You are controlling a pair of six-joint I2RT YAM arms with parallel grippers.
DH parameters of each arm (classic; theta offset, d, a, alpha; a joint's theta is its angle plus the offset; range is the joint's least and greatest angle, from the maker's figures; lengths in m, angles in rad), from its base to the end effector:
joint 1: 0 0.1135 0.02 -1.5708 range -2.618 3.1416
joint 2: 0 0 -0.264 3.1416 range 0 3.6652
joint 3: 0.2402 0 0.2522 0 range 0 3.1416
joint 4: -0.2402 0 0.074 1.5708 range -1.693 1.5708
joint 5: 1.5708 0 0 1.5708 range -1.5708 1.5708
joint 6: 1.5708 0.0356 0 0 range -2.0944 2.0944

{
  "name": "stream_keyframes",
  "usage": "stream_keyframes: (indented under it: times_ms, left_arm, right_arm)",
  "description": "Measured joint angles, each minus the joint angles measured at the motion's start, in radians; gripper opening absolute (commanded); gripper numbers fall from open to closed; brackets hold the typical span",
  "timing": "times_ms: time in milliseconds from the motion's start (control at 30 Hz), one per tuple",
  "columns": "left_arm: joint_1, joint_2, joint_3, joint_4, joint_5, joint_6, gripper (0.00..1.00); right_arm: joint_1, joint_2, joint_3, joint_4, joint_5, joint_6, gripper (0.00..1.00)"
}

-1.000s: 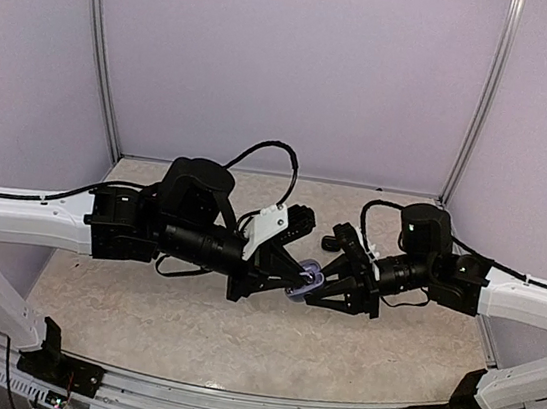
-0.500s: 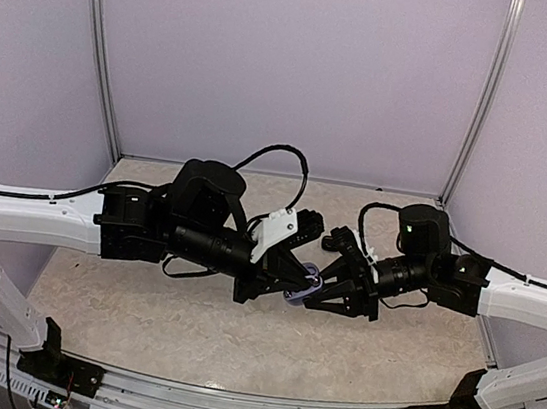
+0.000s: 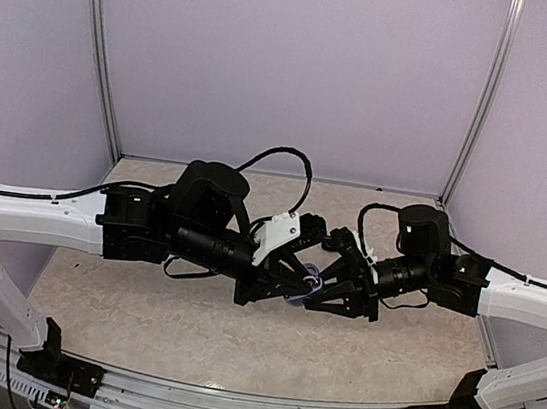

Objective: Insert the wireless bluetooth earbuds into the charging case
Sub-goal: Insert the right earbud into the right side groove of the charging case.

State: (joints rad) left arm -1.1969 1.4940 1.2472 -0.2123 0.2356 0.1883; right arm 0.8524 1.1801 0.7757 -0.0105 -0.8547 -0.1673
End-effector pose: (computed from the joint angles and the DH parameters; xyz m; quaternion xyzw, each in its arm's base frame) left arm 0.1198 -0.3282 0.3269 0.5864 0.6096 -0.3406 0.4105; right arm 0.1492 0.2114 0.2771 -0.5696 0.5548 0.4940 0.3517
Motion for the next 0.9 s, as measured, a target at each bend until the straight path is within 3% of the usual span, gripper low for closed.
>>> stream_keyframes:
  times_ms: [100, 900]
  left_arm:
    - [-0.001, 0.000, 0.000, -0.002, -0.003, 0.000, 0.26]
    - [-0.006, -0.035, 0.000, -0.004, -0.053, 0.001, 0.26]
  right_arm:
    - [0.000, 0.000, 0.000, 0.000, 0.002, 0.000, 0.00]
    - [0.000, -0.002, 0.000, 0.001, 0.011, 0.001, 0.00]
